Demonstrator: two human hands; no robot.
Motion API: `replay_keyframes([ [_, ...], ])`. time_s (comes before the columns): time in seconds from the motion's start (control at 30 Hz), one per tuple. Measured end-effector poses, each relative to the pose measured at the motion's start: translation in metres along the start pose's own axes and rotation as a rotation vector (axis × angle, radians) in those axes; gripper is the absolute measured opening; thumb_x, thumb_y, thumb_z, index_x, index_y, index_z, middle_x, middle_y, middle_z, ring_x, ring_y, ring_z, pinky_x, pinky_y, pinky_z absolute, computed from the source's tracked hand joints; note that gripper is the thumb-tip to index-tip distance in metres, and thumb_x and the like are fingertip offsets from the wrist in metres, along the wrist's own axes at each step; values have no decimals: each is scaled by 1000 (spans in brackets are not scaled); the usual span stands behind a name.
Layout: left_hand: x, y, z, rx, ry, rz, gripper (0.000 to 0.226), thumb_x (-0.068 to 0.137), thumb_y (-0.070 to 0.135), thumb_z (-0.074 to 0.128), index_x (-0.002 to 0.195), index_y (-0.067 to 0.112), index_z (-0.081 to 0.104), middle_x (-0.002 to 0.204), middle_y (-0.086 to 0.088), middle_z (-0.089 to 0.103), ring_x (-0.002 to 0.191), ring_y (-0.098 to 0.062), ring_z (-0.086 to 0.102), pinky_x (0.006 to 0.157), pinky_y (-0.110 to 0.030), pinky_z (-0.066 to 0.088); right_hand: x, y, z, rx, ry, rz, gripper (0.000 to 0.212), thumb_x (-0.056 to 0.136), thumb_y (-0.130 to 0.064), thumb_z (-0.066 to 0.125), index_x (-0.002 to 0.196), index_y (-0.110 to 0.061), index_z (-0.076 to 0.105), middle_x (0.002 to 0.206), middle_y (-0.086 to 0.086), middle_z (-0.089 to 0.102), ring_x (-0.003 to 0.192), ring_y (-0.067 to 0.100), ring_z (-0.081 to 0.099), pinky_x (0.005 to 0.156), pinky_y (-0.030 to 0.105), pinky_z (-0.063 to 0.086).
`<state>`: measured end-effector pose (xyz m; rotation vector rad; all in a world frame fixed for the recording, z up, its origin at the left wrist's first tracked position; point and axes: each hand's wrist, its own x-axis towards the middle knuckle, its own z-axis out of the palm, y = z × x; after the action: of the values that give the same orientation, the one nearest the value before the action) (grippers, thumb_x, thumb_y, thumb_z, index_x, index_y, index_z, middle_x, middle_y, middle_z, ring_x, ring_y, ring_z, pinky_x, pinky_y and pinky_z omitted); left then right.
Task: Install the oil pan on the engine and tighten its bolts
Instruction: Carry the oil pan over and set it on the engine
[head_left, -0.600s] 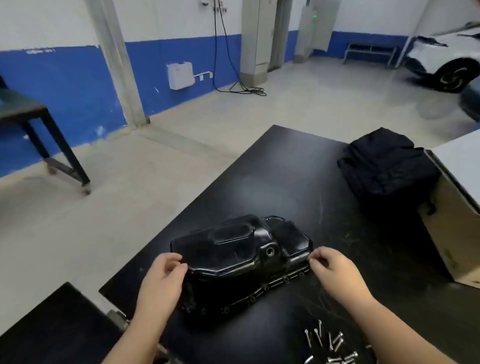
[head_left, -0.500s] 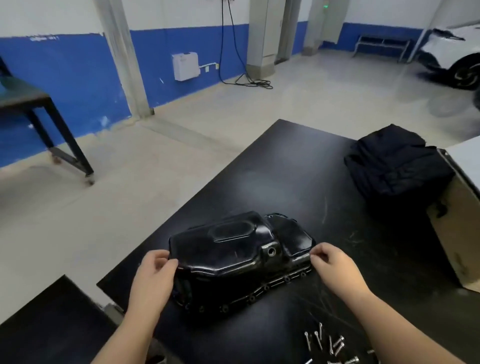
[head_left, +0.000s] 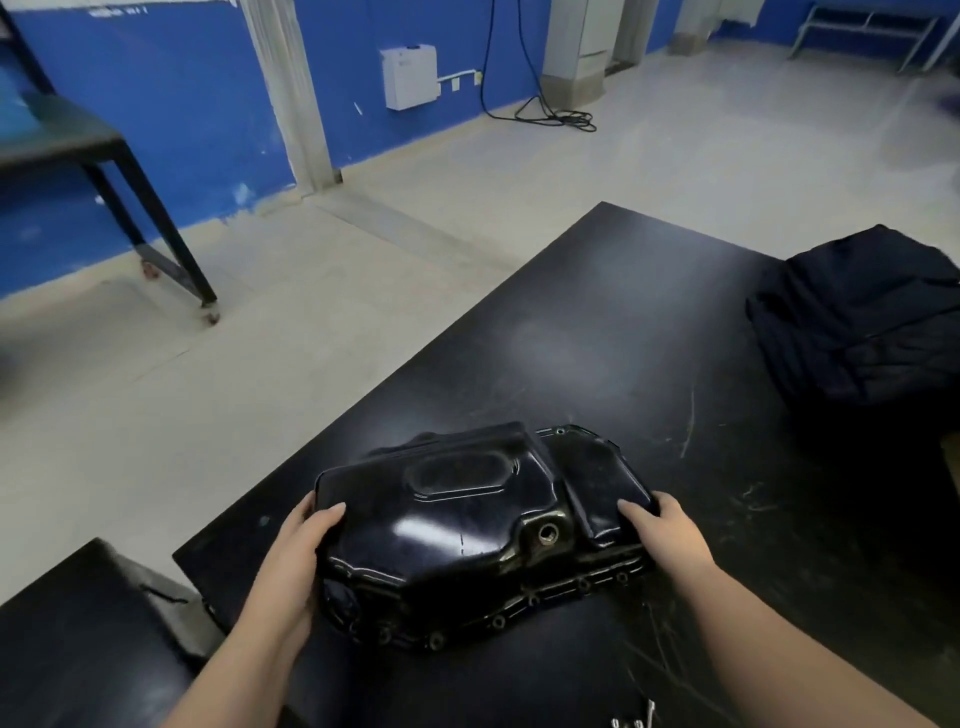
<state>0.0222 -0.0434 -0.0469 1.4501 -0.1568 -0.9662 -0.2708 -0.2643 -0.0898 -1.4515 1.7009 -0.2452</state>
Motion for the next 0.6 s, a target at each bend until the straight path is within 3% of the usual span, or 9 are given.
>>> replay_keyframes([
  [0.13,5,-4,1,-149,-106,-36,35,83,28,55,116,19,63,109,-5,70,97,-19,68,78,-33,50,8,4,9,104,38,-24,57,79,-51,62,126,-23,48,95,-10,61,87,16,59,77,34,45],
  [0.23,8,-8,3,-220,-82,0,35,74,26,58,105,14,68,99,-7,73,86,-19,71,64,-26,56,9,7,19,220,106,-22,53,75,-53,65,118,-25,51,88,-15,60,81,11,59,76,35,47],
  [0.4,4,-8,2,-179,-153,34,38,75,26,55,111,22,67,110,-8,70,95,-20,68,67,-25,57,12,5,26,367,143,33,60,69,-57,69,115,-24,49,96,-5,61,85,19,61,78,39,50],
  [0.6,-13,6,0,-79,-223,104,39,76,19,51,112,28,64,113,-6,68,98,-17,67,70,-23,55,1,4,29,347,234,57,62,68,-58,70,112,-18,52,96,1,61,84,23,60,81,43,50],
])
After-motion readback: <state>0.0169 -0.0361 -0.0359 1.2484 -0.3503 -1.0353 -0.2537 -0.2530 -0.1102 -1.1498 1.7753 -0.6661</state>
